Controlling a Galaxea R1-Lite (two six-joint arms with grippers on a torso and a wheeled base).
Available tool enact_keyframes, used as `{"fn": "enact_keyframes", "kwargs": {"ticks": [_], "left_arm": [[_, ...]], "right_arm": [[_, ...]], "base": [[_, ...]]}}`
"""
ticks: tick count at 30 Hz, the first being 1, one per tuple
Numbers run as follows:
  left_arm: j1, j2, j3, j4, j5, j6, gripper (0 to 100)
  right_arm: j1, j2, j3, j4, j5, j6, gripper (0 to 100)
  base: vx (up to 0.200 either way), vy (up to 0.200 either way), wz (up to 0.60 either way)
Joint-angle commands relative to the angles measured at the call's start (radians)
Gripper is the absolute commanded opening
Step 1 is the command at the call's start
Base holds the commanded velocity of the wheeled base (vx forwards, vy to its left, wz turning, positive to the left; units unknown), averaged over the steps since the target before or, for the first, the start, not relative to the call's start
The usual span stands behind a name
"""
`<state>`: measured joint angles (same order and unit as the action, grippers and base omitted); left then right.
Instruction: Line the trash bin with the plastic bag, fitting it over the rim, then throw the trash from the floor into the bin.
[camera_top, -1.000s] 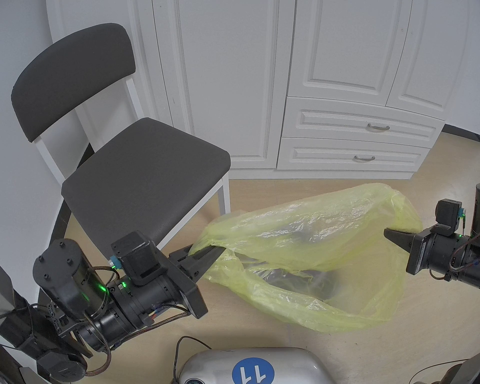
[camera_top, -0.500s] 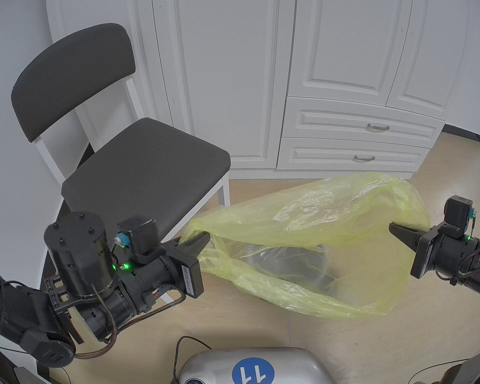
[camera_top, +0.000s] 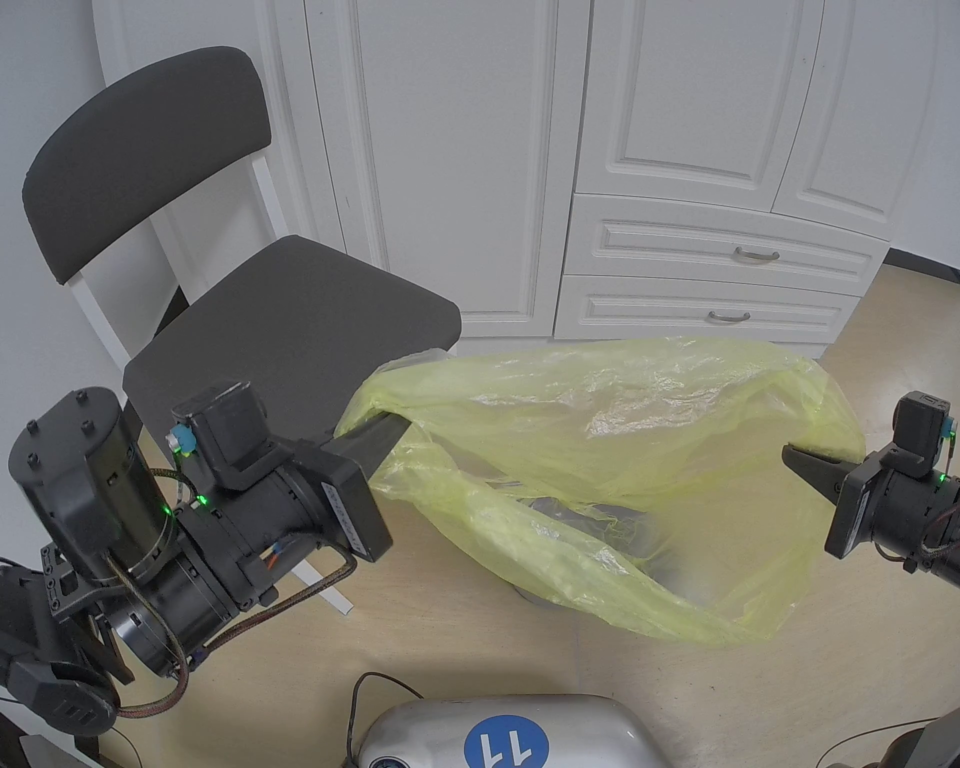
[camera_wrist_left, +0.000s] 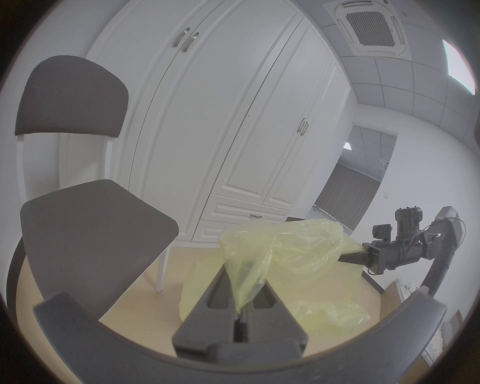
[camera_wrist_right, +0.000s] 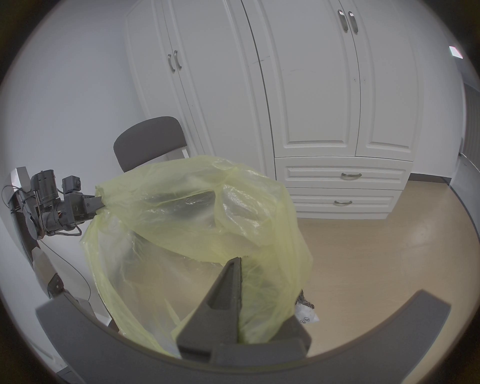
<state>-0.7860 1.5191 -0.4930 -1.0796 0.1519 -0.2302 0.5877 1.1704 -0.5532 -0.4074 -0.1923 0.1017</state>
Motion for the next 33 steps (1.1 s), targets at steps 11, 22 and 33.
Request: {"fn": "enact_keyframes", "kwargs": {"ticks": [11, 22, 33], "left_arm": [[0.004, -0.031, -0.098, 0.325, 0.066, -0.004, 0], [0.01, -0.011, -0.095, 0.363, 0.078, -0.003, 0], [0.068, 0.007, -0.081, 0.363, 0.069, -0.001, 0]], "right_arm": [[-0.002, -0.04, 0.021, 0.016, -0.05, -0.079, 0], [-0.023, 0.044, 0.059, 0.009, -0.153, -0.151, 0], [-0.063, 0.106, 0.064, 0.006, -0.211, -0.162, 0]], "base": [[0.0, 0.0, 0.0], [0.0, 0.0, 0.0], [0.0, 0.0, 0.0]]}}
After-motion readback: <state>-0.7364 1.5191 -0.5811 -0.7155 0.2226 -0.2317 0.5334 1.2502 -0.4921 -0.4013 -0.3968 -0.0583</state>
